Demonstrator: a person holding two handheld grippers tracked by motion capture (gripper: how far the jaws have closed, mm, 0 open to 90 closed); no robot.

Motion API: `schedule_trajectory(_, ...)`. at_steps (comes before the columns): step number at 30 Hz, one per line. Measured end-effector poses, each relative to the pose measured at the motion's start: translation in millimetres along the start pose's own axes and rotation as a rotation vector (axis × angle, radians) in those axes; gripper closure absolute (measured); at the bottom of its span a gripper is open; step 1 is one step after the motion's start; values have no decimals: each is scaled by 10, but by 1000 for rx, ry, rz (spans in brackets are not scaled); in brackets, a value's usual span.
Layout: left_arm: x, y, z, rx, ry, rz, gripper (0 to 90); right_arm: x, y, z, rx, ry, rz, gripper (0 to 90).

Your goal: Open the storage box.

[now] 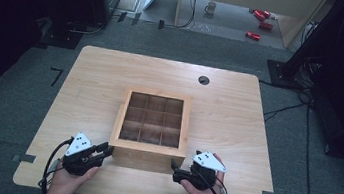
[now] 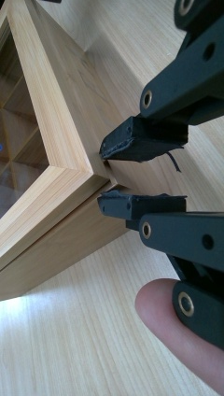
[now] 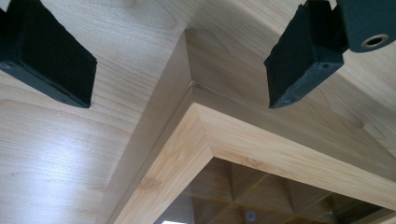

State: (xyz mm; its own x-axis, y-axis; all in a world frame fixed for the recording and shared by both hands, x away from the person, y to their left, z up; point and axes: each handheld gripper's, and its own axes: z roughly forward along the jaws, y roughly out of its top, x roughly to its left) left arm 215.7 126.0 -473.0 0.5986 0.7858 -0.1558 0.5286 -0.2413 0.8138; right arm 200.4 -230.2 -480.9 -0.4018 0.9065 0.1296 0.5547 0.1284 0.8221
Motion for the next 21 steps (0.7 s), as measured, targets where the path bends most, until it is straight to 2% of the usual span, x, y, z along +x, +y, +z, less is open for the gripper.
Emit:
schedule_trajectory(10,7,32,-6,-12,-4,10,728,-35,1,42,-21,-28,16,86)
schedule_trajectory(21,8,55,-11,-19,-7,9,728,-64,22,29,-49,-27,23,86)
